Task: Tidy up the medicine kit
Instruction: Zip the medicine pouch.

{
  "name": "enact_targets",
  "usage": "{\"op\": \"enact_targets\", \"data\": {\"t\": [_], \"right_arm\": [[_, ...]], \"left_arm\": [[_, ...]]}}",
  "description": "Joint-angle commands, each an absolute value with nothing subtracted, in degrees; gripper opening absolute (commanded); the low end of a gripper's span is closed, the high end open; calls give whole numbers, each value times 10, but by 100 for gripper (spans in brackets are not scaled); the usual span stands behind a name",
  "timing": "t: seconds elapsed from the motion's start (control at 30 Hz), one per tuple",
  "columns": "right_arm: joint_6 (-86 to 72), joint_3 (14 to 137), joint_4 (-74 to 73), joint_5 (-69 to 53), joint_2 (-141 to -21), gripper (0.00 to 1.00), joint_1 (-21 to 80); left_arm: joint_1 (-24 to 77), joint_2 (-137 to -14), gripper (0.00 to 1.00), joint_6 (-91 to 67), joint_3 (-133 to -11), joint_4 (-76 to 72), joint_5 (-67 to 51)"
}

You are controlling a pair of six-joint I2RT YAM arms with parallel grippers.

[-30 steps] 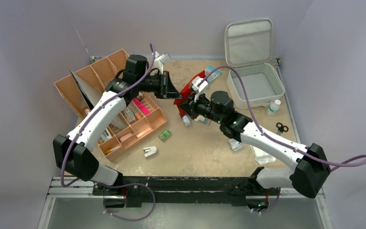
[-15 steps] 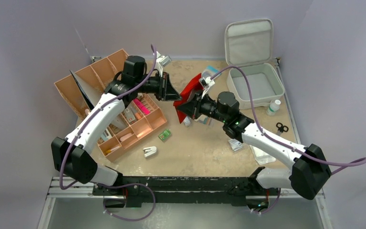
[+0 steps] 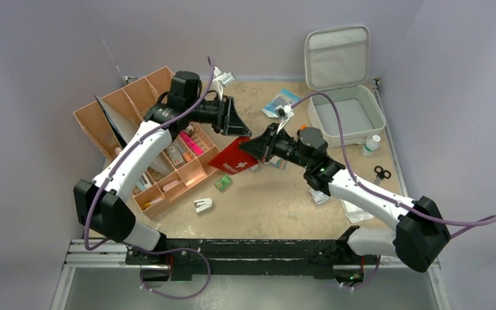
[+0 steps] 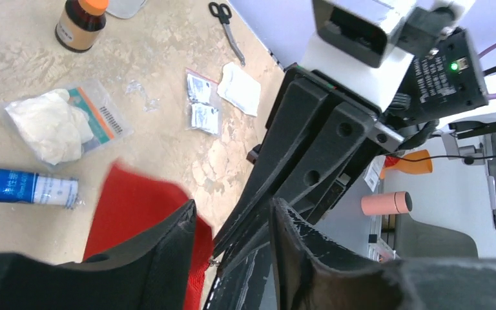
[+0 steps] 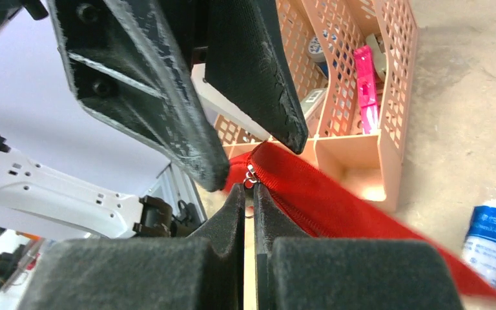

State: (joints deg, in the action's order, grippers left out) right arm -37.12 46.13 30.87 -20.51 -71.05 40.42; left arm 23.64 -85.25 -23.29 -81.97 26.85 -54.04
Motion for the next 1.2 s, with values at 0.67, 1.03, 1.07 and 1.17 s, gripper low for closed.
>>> {"op": "enact_targets", "data": {"t": [0.67, 1.03, 1.07, 1.17], "right_arm": [[-424, 463, 404, -118, -701, 0, 401], [-419, 480, 386, -97, -702, 0, 402], [-419, 481, 381, -95, -704, 0, 401], [-422, 478, 386, -87, -704, 0, 401]], "left_arm": [[211, -764, 61, -126, -923, 464, -401], [212, -794, 59, -115, -871, 462, -457], [212, -793, 59, -123, -867, 448, -464], [213, -797, 60, -139, -856, 417, -476]]}}
